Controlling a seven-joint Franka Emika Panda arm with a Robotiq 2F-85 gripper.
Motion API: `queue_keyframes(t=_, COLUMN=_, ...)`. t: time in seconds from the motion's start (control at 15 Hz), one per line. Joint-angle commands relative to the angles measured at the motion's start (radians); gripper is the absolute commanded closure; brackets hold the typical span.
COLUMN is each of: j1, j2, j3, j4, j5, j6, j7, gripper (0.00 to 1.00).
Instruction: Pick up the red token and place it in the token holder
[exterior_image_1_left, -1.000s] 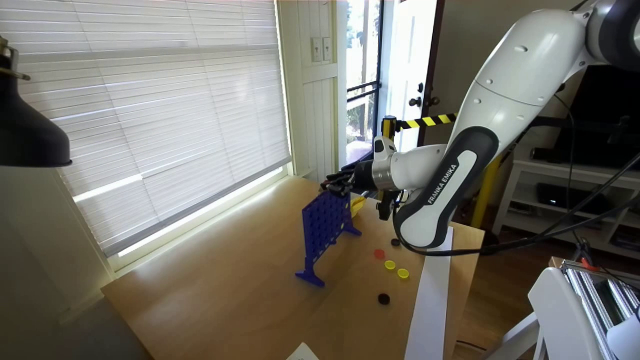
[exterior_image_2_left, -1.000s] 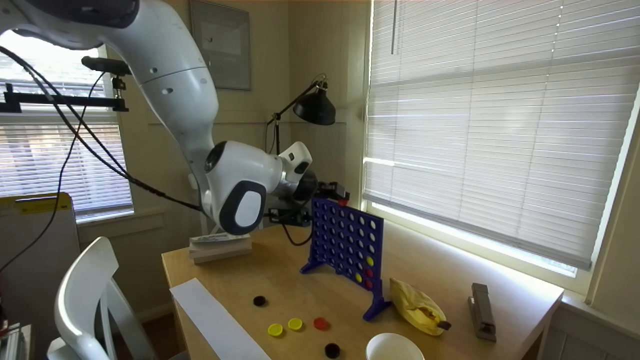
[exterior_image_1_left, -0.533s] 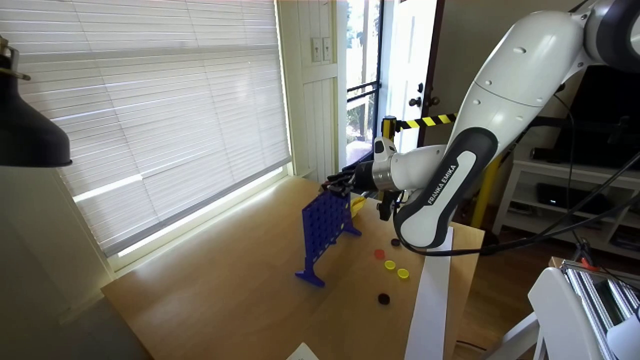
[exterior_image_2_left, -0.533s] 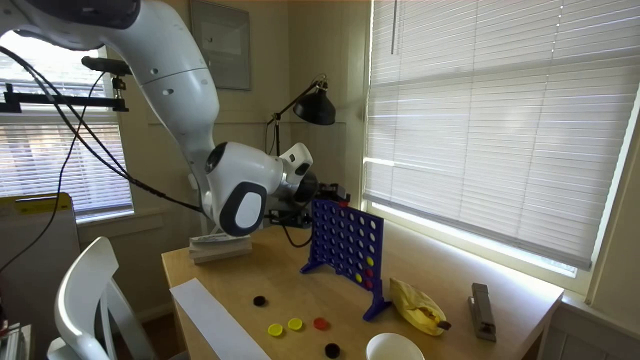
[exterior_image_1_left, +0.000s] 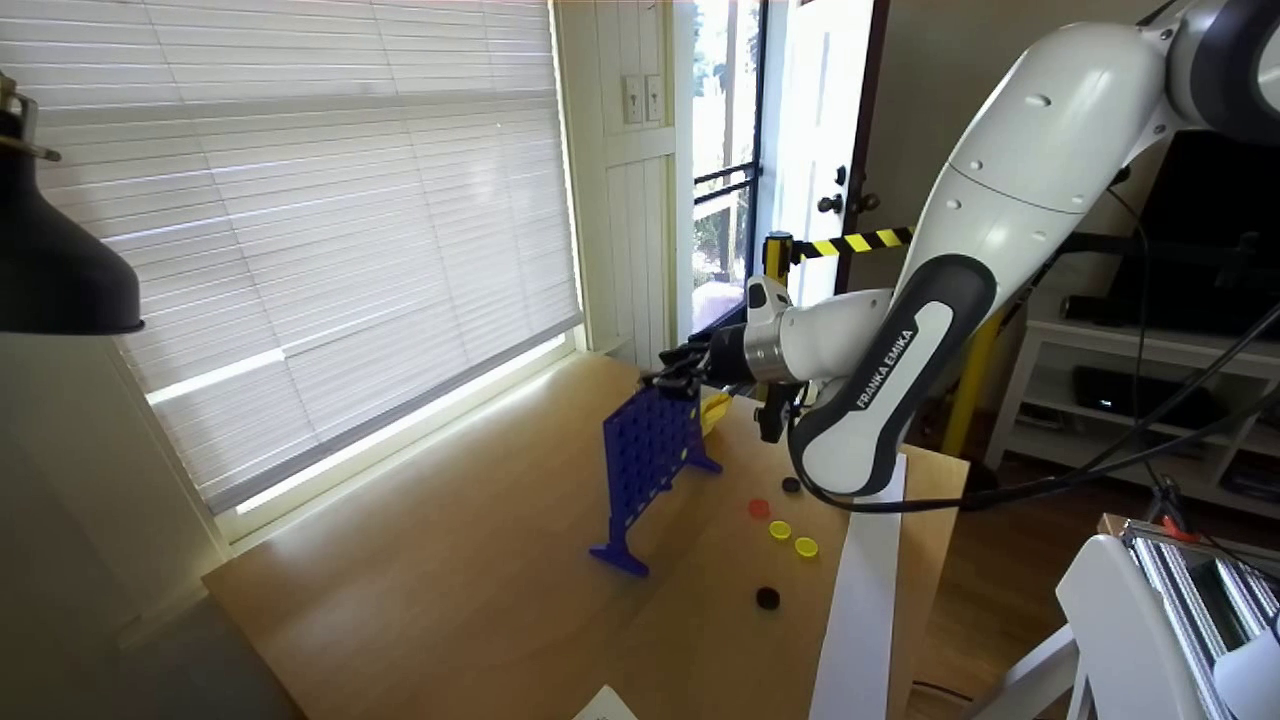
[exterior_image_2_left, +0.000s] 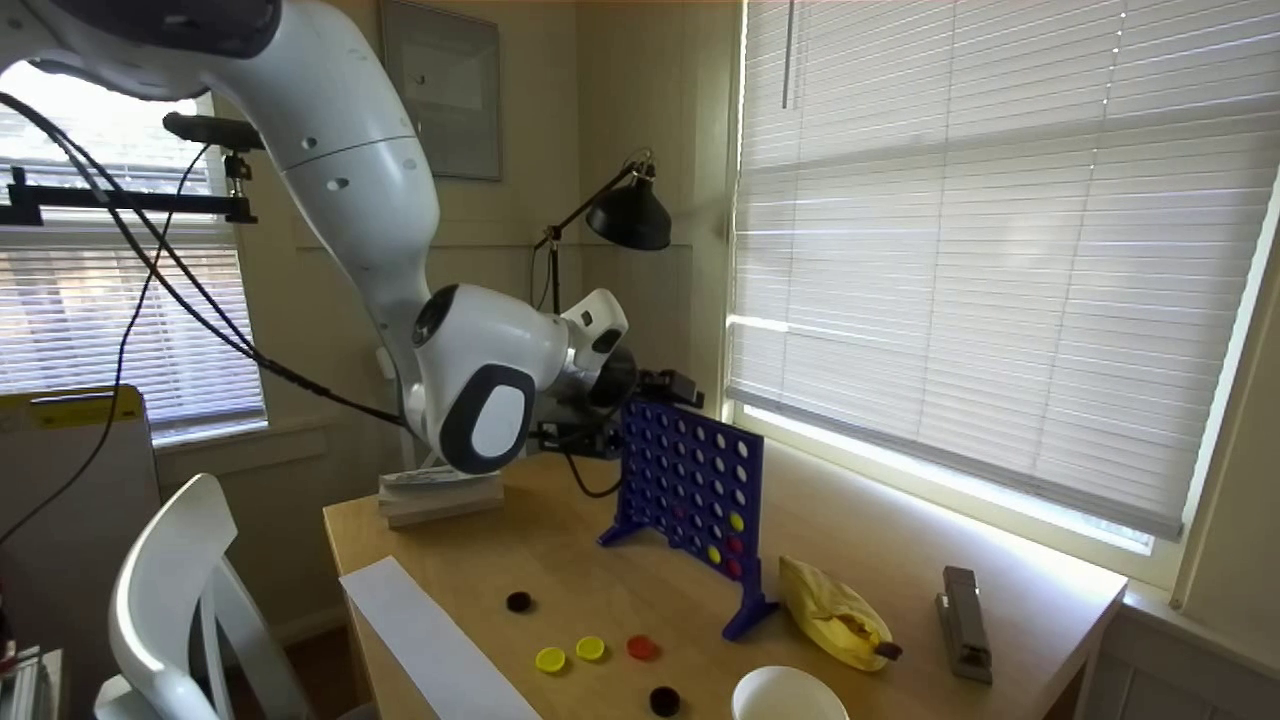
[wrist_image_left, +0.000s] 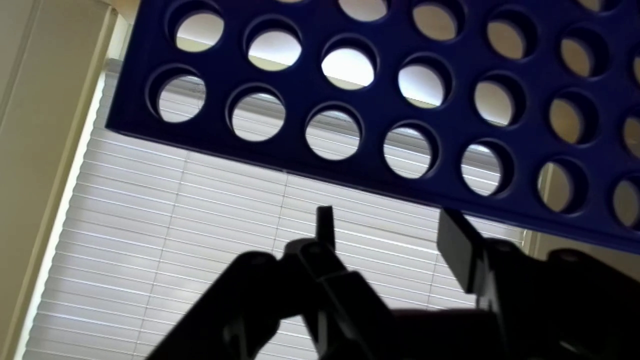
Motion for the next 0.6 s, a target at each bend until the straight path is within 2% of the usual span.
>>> queue_keyframes(t=0.0, j1=-0.012, j2=-0.025, j3=0.008, j4=-0.01, j5=-0.004, j6=0.014, j7=0.003, gripper=0.12)
queue_keyframes(t=0.07, j1=0.001, j2=-0.037, j3=-0.001, j4=-0.018, j5=0.028, j6=0.046, j7=-0.013, gripper=0.04)
queue_keyframes(t=0.27, j1=0.014, j2=-0.103, j3=-0.004, j4=-0.065, j5=0.078, j6=0.12, j7=-0.03, gripper=0.0)
queue_keyframes(t=0.4, j1=0.018, j2=-0.22, j3=0.011, j4=-0.155, j5=0.137, j6=0.014, j7=-0.009, gripper=0.0)
queue_keyframes(t=0.53, j1=0.014, j2=-0.331, j3=0.027, j4=-0.235, j5=0.14, j6=-0.054, j7=0.013, gripper=0.0)
